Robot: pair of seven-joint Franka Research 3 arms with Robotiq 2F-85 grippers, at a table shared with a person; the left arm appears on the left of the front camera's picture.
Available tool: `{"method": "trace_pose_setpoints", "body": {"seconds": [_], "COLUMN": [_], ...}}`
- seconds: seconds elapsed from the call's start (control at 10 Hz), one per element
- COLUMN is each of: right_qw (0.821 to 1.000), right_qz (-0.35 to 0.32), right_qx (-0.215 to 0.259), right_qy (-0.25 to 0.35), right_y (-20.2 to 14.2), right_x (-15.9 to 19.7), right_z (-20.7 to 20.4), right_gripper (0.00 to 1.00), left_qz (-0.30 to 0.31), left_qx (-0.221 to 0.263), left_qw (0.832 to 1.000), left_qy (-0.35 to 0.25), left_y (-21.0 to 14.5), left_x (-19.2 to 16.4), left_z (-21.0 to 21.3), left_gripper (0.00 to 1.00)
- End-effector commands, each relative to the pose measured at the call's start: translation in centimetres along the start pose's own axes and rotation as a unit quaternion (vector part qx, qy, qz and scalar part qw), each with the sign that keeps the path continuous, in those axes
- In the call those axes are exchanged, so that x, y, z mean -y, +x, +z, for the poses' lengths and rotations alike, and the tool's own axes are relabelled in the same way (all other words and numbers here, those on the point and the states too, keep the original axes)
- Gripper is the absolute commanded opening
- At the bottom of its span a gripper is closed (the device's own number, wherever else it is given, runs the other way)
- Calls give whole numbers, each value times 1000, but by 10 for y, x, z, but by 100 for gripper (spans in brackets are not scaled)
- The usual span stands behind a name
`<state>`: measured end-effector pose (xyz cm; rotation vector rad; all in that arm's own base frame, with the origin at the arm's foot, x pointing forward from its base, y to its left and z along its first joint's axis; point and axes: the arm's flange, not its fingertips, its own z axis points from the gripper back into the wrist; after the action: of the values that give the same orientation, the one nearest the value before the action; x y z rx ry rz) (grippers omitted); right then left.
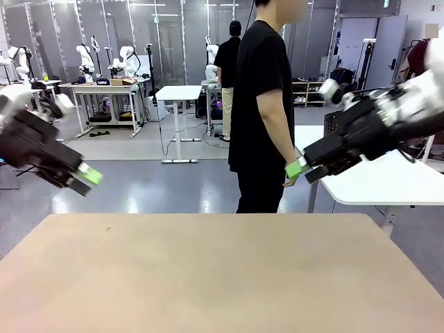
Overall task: Fold the towel.
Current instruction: Grab the top end of the 100 cm Hotel Towel extended by the human.
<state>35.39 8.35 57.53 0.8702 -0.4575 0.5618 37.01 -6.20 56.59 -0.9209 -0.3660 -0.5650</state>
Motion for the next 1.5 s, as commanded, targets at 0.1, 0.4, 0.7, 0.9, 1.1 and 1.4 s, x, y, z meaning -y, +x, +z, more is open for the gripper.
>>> {"method": "trace_pose_setpoints", "body": {"seconds": [0.1, 0.4, 0.7, 0.9, 1.1, 1.4], "right_qw": [988, 969, 963, 961, 961, 961], "right_qz": [-106, -138, -145, -160, -160, -160], "right_qx": [21, 94, 128, 122, 122, 122], "right_qy": [115, 181, 190, 188, 188, 188], "right_y": [-44, -94, -106, -115, -115, -115], "right_x": [53, 81, 89, 92, 92, 92], "right_z": [45, 98, 116, 126, 126, 126], "right_gripper": [100, 100, 100, 100, 100, 100], "left_qz": [84, 127, 157, 164, 175, 175], "left_qx": [51, 122, 158, 163, 158, 158], "left_qw": [984, 967, 958, 958, 956, 956], "left_qy": [-146, -187, -180, -171, -174, -174], "left_y": [-29, -74, -89, -85, -100, -100], "left_x": [-43, -80, -108, -116, -115, -115], "left_z": [70, 116, 135, 126, 136, 136], "left_gripper": [100, 100, 100, 100, 100, 100]}}
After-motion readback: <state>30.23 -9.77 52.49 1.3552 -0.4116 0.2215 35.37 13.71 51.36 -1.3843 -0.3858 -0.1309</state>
